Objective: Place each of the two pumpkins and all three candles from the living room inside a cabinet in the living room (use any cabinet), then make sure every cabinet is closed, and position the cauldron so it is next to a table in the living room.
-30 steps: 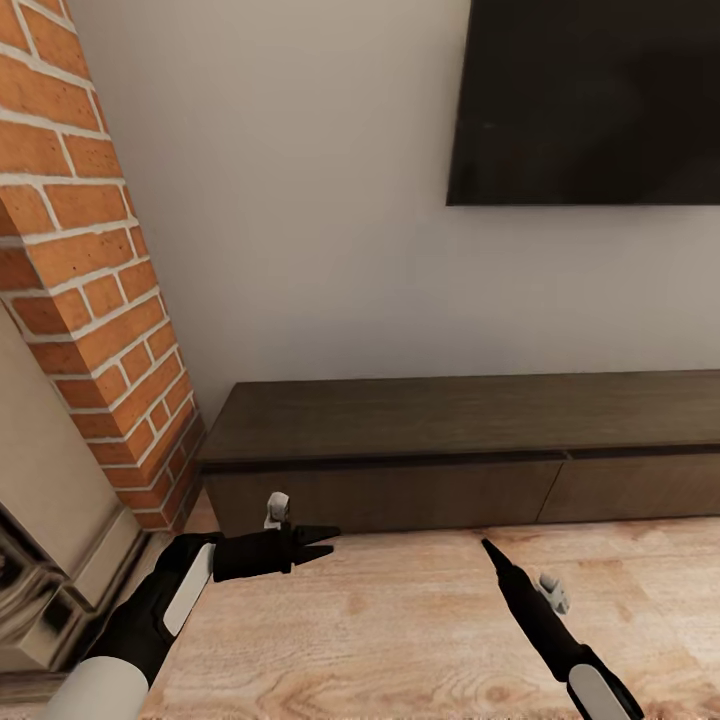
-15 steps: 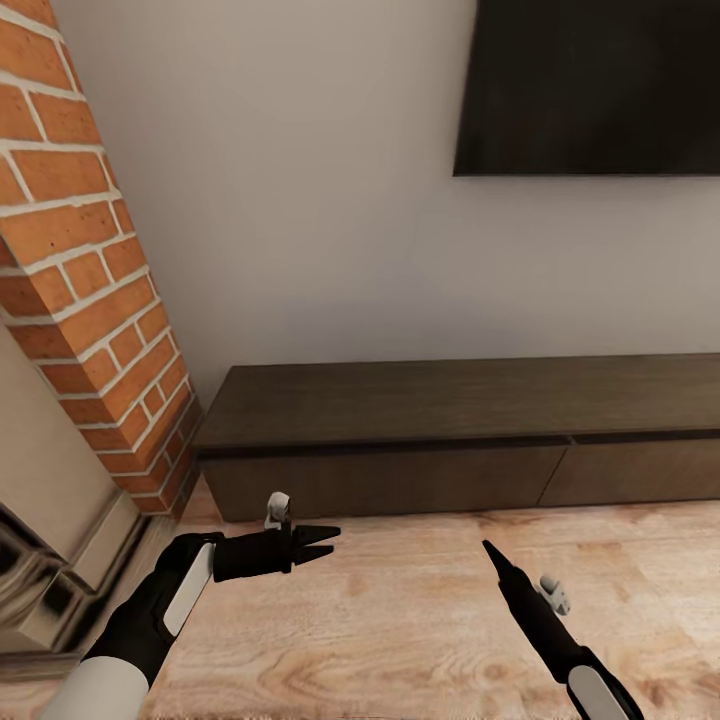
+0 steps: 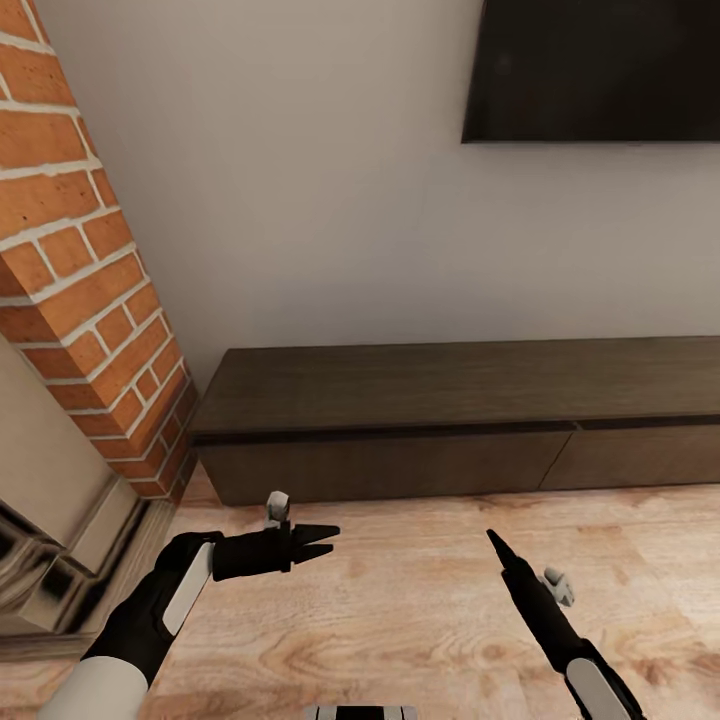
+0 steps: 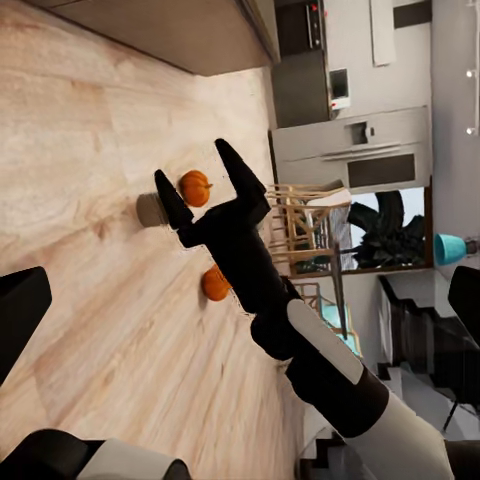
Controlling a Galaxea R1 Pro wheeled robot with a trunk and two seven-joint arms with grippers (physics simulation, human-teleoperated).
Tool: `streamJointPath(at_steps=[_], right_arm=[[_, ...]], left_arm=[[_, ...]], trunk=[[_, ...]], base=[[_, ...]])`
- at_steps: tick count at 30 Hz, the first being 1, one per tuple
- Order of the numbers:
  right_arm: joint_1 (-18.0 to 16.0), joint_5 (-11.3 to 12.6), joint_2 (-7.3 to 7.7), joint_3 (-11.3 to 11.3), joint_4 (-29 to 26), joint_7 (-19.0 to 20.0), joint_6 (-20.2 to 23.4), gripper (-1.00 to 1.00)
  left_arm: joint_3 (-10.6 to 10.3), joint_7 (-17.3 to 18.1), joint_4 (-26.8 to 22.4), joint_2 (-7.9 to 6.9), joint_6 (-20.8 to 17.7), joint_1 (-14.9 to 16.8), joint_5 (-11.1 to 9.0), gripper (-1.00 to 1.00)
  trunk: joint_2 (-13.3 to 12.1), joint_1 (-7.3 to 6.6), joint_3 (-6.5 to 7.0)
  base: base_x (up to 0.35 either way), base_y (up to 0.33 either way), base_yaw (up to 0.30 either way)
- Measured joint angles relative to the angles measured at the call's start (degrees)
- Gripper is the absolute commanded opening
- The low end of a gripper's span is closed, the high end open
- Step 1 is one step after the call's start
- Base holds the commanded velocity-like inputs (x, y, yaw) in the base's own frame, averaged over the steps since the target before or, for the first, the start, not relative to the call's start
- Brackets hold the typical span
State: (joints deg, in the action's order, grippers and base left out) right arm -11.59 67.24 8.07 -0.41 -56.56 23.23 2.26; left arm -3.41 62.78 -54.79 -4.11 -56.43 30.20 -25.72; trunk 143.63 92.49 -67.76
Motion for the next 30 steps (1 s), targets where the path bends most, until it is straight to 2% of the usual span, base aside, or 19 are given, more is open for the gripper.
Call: streamJointPath(at_steps=[2, 4, 6, 8, 11, 14, 20, 30], right_arm=[[-1.27, 0.39, -0.2, -0.09, -0.98, -1.09, -2.69, 1.0], [-3.67, 2.74, -0.25, -0.06, -1.37, -2.19, -2.8, 1.0], [-6.13, 6.82, -0.2, 0.05, -1.43, -3.0, -0.34, 1.0], [-7.91, 9.09, -0.22, 0.08, -1.15, -3.57, 1.76, 1.0], [-10.49, 10.51, -0.24, 0.13, -0.92, -4.58, 3.41, 1.0], [-13.0, 11.38, -0.26, 0.12, -0.72, -6.72, 4.51, 1.0], [-16.06, 11.64, -0.26, 0.09, -0.98, -11.64, 4.17, 1.0], [-16.67, 12.16, -0.25, 0.01, -0.49, -11.93, -0.07, 1.0]], left_arm=[[0.01, 0.05, -0.07, -0.13, -0.04, 0.0, -0.04, 1.0], [0.03, 0.07, -0.06, -0.25, -0.06, 0.0, -0.05, 1.0], [0.01, 0.08, -0.1, -0.19, -0.06, 0.0, -0.05, 1.0], [0.0, 0.08, -0.12, -0.11, -0.07, 0.0, -0.05, 1.0], [0.0, 0.09, -0.12, -0.06, -0.07, 0.0, -0.1, 1.0], [-0.02, 0.83, -0.14, -0.03, -0.06, 0.0, -0.1, 1.0], [-1.15, 5.97, -0.14, -0.42, 0.01, 0.0, 0.15, 1.0], [-1.47, 6.63, -0.14, -0.48, 0.02, 0.0, 0.18, 1.0]], trunk=[[0.0, 0.0, 0.0], [0.0, 0.0, -0.01], [0.0, 0.0, 0.0], [0.0, 0.0, 0.0], [0.0, 0.0, 0.0], [0.0, 0.0, -0.01], [0.0, 0.0, -0.01], [0.0, 0.0, -0.01]], base=[[0.0, 0.0, 0.0], [0.0, 0.0, 0.0], [0.0, 0.0, 0.0], [0.0, 0.0, 0.0], [0.0, 0.0, 0.0], [0.0, 0.0, 0.0], [0.0, 0.0, 0.0], [0.0, 0.0, 0.0]])
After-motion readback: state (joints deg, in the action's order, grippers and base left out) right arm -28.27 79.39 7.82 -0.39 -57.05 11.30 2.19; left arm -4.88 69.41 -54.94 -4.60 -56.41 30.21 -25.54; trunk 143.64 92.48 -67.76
